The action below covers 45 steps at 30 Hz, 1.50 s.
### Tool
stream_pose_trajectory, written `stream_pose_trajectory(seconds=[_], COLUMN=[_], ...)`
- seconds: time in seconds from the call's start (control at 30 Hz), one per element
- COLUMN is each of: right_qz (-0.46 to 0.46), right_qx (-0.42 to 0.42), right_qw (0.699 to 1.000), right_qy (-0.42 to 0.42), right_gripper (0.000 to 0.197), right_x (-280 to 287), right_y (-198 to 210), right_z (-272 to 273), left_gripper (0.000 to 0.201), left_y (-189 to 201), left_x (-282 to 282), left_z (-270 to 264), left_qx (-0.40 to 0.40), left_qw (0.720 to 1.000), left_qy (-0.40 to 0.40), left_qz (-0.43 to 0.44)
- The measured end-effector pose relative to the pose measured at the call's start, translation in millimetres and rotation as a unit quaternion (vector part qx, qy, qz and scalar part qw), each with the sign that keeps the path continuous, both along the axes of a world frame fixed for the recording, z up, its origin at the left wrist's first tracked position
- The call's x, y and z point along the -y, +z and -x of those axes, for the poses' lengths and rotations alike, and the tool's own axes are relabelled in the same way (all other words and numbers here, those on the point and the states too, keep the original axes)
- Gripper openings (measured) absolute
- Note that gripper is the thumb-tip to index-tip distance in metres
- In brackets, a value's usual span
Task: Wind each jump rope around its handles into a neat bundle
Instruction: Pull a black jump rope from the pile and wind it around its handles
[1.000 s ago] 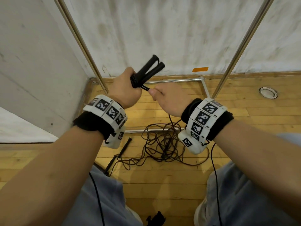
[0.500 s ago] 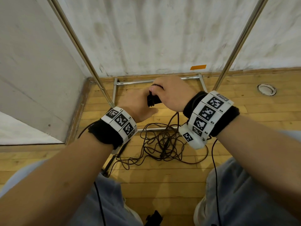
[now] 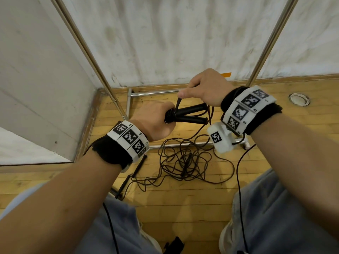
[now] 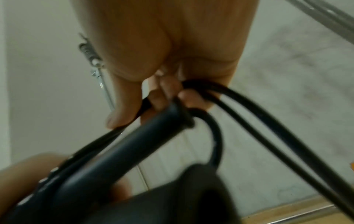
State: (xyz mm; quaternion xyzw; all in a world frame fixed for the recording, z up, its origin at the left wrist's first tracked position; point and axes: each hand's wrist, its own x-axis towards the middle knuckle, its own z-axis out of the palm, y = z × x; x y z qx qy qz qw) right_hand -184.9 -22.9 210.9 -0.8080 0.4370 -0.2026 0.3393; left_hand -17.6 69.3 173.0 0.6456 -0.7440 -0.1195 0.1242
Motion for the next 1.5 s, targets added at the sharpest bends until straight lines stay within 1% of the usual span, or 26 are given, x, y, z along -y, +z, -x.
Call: stream_pose_trajectory(seconds=[0.13,0.23,0.3,0.33,0.37,0.4,0.43,0.53,0.6,0.67,0.73,0.8,0.87,0.93,1.0,1.03,1.07,1.1,1.17,1.2,1.27,1.37,1.4,1.5], right_qz=[-0.090,-0.171,-0.188,-0.200,-0.234,-0.269,-0.294,-0.326,-0.319,-0.283,-0.191,-0.059,0.026,0.075,0.122,0.121,0.091,0.035,-0.086,-0.114,-0.114,-0.130,-0.119,-0.047], right_qx=[0.012,0.068,0.082,0.095,0.122,0.148,0.163,0.166,0.162,0.165,0.168,0.139,0.090,0.012,-0.081,-0.104,-0.106,-0.083,0.004,0.036,0.060,0.096,0.091,0.045], right_qw=[0.994,0.979,0.974,0.971,0.960,0.948,0.939,0.930,0.934,0.945,0.966,0.988,0.995,0.996,0.987,0.985,0.988,0.994,0.996,0.993,0.992,0.987,0.989,0.998], right_qy=[0.054,0.092,0.096,0.094,0.089,0.082,0.068,0.024,0.001,-0.014,-0.035,-0.043,-0.036,-0.038,-0.061,-0.070,-0.070,-0.058,-0.024,-0.016,-0.014,-0.022,-0.018,-0.002], right_gripper=[0.033,0.037,0.041,0.036,0.024,0.023,0.030,0.043,0.046,0.040,0.026,0.017,0.008,0.015,0.023,0.024,0.024,0.024,0.023,0.024,0.022,0.014,0.013,0.018], right_x=[10,9,5,1,-4,-9,-14,-23,-28,-33,-38,-40,-40,-36,-33,-31,-30,-30,-34,-36,-38,-44,-46,-50], right_y=[-1,-3,-8,-12,-16,-20,-24,-26,-26,-27,-29,-32,-33,-34,-33,-31,-30,-29,-27,-25,-25,-30,-32,-36], right_z=[11,13,12,9,5,0,-6,-21,-25,-28,-31,-32,-31,-26,-23,-22,-22,-23,-26,-28,-30,-34,-36,-39], left_gripper=[0.016,0.019,0.023,0.021,0.020,0.020,0.021,0.022,0.021,0.023,0.025,0.025,0.022,0.018,0.017,0.018,0.020,0.021,0.023,0.024,0.024,0.023,0.022,0.026], left_y=[12,26,34,37,39,41,42,46,45,43,41,40,40,39,39,39,39,40,42,43,44,41,39,31], left_x=[-6,-10,-12,-12,-12,-11,-10,-8,-7,-6,-3,1,4,4,3,3,4,4,5,6,7,8,8,8], left_z=[-3,-2,0,1,1,2,3,2,0,-1,-2,-2,-2,0,3,6,8,9,9,8,3,-6,-9,-13], left_qx=[-0.046,-0.095,-0.146,-0.179,-0.212,-0.239,-0.263,-0.339,-0.381,-0.409,-0.427,-0.446,-0.452,-0.447,-0.448,-0.452,-0.457,-0.462,-0.466,-0.464,-0.453,-0.406,-0.385,-0.312], left_qw=[0.998,0.994,0.989,0.983,0.977,0.970,0.963,0.936,0.918,0.904,0.893,0.880,0.875,0.879,0.882,0.881,0.880,0.877,0.873,0.872,0.874,0.892,0.900,0.928], left_qy=[-0.020,-0.030,-0.017,-0.003,0.015,0.034,0.052,0.087,0.104,0.115,0.133,0.157,0.166,0.161,0.145,0.136,0.130,0.130,0.142,0.150,0.168,0.190,0.194,0.190], left_qz=[0.031,0.039,0.033,0.032,0.034,0.037,0.039,0.045,0.047,0.050,0.054,0.057,0.056,0.046,0.030,0.022,0.017,0.015,0.025,0.032,0.043,0.058,0.061,0.071])
